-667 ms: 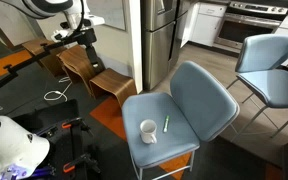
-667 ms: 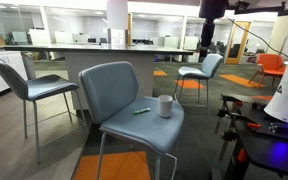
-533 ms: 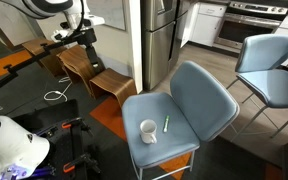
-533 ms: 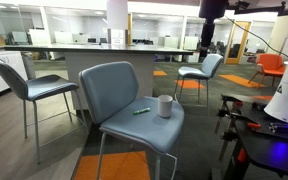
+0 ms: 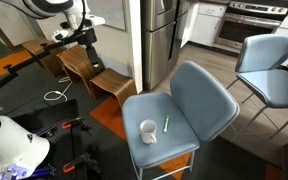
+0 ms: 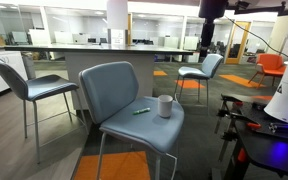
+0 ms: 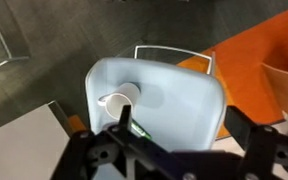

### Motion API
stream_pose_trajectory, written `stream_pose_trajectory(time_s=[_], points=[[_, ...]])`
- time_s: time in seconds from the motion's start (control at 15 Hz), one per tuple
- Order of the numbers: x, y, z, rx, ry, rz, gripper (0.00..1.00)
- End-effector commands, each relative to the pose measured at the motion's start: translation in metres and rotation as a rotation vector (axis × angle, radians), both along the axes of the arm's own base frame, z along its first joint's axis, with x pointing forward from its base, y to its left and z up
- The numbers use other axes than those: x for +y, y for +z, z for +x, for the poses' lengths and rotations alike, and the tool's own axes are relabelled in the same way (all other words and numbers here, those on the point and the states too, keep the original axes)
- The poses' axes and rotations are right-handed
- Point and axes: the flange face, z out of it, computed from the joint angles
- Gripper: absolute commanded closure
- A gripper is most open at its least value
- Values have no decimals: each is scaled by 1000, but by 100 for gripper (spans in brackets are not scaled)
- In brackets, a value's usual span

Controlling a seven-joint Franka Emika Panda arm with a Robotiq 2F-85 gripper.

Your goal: Pick the marker on the chair and put it in the mug

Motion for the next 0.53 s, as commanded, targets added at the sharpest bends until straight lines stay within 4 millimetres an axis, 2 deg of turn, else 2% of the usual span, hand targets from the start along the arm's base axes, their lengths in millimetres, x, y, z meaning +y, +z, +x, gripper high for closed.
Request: stream_pose_trajectory(time_s=[0.0,0.27,0.47], points=[[-13,-10,18,-5,122,11,0],[-54,-44,63,-12,297,60,0],[-95,-95,100,8,419,120,0]])
